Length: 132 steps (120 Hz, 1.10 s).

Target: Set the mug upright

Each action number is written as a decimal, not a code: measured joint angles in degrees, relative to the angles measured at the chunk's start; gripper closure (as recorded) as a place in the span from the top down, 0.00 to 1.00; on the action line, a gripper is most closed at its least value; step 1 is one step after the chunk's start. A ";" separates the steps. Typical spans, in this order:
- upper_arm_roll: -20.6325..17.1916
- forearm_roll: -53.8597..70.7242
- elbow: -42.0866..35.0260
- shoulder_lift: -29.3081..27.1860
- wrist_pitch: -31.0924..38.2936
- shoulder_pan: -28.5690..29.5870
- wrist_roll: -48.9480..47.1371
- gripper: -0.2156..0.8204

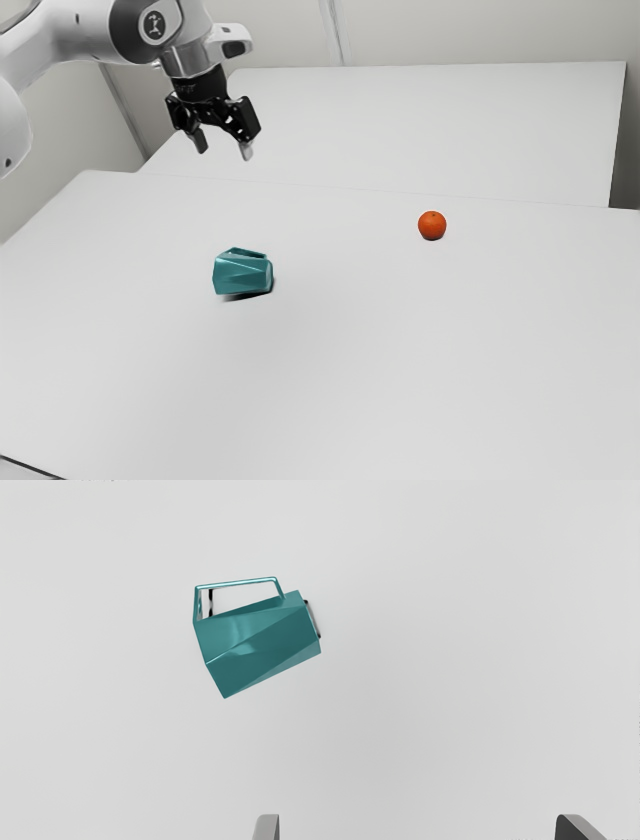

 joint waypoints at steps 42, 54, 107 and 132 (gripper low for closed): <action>0.02 -0.63 -1.14 -0.81 0.31 0.63 -0.23 0.79; 0.07 -4.85 -4.55 -2.12 0.77 2.73 -0.26 0.79; 0.23 -30.61 -27.61 -6.93 9.67 22.50 5.38 0.79; 0.23 -36.70 -30.72 -2.57 13.44 28.36 13.94 0.79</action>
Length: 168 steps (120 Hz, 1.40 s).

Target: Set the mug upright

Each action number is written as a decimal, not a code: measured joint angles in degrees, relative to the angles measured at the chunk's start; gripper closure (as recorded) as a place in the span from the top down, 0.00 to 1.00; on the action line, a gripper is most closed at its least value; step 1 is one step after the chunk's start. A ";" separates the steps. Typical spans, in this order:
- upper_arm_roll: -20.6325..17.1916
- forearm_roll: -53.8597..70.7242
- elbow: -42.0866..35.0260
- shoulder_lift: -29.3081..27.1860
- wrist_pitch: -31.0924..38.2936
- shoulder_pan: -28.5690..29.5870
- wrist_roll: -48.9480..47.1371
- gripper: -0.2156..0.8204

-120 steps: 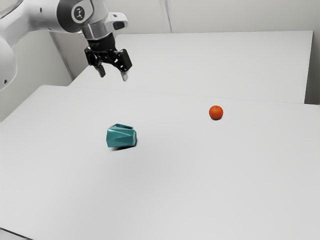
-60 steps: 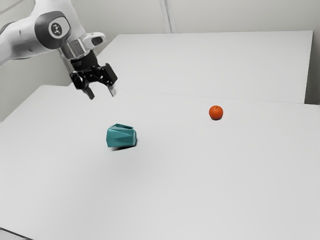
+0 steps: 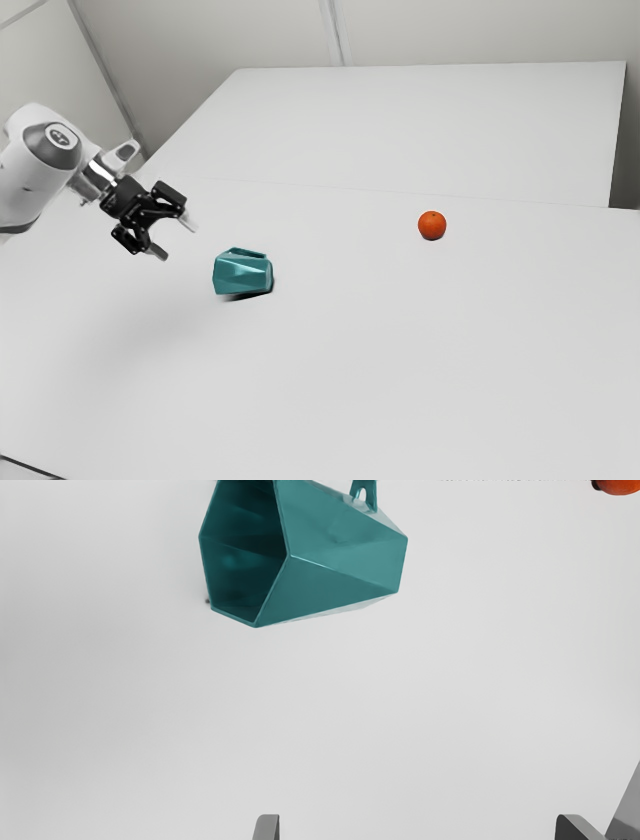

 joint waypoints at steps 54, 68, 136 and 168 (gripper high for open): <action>-0.04 -11.00 -1.55 8.55 3.23 -1.60 19.25 0.79; -0.05 -13.83 -1.11 10.39 4.20 -1.00 24.81 0.79; -0.05 -19.21 4.50 18.41 5.03 1.21 44.91 0.79; -0.13 -24.33 4.58 20.17 3.32 1.37 50.21 0.79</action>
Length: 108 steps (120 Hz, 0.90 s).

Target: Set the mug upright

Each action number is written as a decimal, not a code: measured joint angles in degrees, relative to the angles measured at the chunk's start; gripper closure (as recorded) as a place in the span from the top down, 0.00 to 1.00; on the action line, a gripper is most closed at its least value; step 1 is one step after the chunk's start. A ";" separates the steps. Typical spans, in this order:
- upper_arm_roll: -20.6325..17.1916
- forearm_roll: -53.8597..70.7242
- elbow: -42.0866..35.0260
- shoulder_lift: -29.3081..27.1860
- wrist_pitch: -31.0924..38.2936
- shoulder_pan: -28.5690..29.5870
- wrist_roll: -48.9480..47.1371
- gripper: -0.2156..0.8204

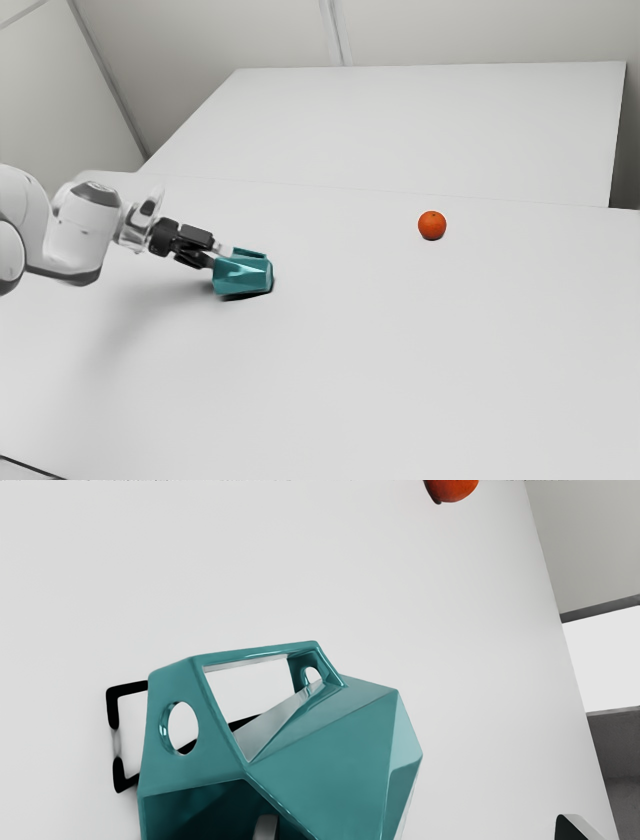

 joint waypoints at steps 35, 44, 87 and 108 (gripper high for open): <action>-0.09 -1.45 -0.01 0.09 -1.85 0.37 3.67 0.42; -0.09 -1.50 0.00 0.09 -2.16 0.37 4.40 0.30; -0.25 -1.71 0.00 0.00 -2.32 0.29 7.00 0.07; -0.41 -1.22 -0.04 -0.86 -2.16 0.00 7.82 0.04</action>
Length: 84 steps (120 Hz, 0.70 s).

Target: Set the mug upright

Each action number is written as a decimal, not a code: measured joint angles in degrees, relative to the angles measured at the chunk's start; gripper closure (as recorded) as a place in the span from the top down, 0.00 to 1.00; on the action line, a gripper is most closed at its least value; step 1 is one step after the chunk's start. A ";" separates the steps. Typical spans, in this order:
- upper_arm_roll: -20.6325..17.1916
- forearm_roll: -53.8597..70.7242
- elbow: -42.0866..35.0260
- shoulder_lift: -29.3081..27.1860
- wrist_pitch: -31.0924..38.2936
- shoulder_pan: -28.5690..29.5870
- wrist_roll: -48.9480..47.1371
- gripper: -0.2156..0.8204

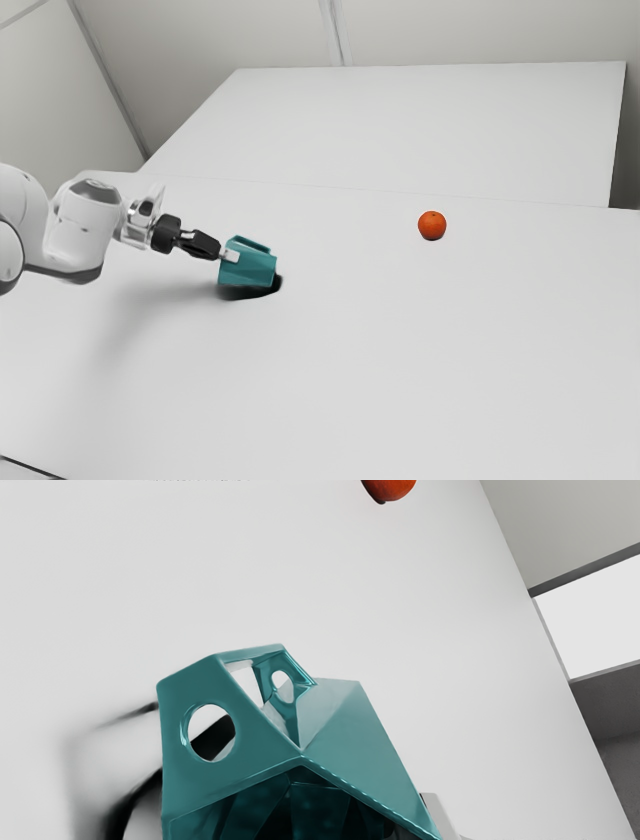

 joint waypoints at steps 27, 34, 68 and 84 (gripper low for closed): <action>-1.70 3.42 -0.96 -3.58 2.37 -0.47 0.71 0.04; -3.36 5.57 -1.67 -5.14 4.61 -0.52 0.82 0.03; -12.73 28.18 -4.87 -12.24 19.41 -0.55 -4.50 0.03; -15.75 39.94 -6.69 -14.89 23.25 -0.65 -11.55 0.03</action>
